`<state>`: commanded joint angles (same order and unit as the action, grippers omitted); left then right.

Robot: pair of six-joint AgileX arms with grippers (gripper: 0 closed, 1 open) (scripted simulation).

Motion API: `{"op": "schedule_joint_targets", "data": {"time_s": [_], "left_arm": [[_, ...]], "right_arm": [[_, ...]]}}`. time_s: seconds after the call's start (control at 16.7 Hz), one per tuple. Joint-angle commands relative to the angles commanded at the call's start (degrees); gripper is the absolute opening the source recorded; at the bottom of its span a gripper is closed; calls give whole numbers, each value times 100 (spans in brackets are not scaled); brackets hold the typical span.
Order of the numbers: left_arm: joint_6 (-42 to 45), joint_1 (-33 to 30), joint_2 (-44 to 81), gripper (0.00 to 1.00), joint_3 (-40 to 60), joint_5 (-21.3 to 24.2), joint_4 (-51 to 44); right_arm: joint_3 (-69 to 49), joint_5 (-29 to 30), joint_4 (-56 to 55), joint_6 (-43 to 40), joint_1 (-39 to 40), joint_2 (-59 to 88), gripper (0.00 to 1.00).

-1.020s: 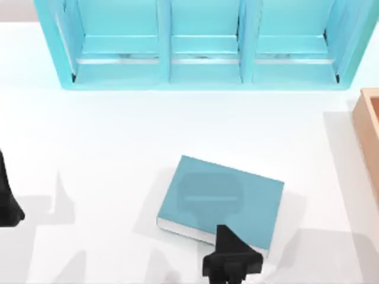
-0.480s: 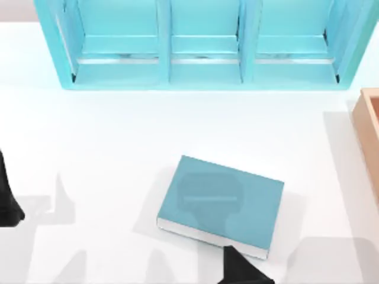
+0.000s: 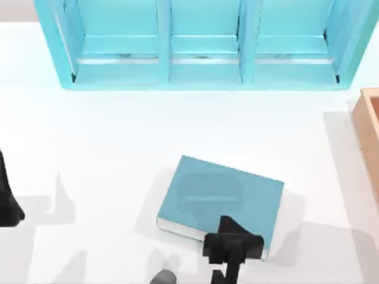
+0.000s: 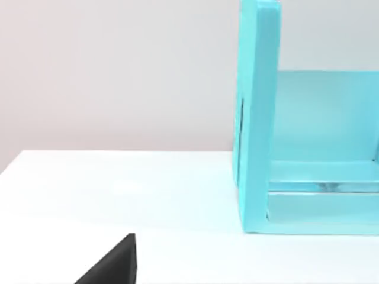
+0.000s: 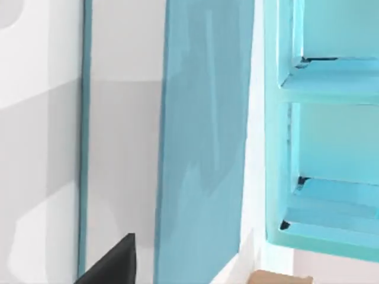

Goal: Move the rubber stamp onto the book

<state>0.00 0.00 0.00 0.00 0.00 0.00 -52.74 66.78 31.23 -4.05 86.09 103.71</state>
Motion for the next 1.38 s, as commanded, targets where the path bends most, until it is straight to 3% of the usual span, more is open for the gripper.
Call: {"op": "schedule_joint_targets", "data": {"time_s": [0.24, 0.66, 0.9, 1.14, 1.38], "left_arm": [[0, 0, 0, 100, 0, 0, 0], [0, 0, 0, 100, 0, 0, 0], [0, 0, 0, 100, 0, 0, 0], [0, 0, 0, 100, 0, 0, 0], [0, 0, 0, 100, 0, 0, 0]], "right_arm": [[-975, -1358, 401, -245, -1806, 156, 100], [-2610, -4208, 1835, -730, -6333, 245, 100], [-3149, -5545, 2843, -968, -8524, 216, 100], [-3377, -6405, 3663, -1125, -9871, 213, 100], [-3423, -6676, 3956, -1174, -10273, 220, 100]]}}
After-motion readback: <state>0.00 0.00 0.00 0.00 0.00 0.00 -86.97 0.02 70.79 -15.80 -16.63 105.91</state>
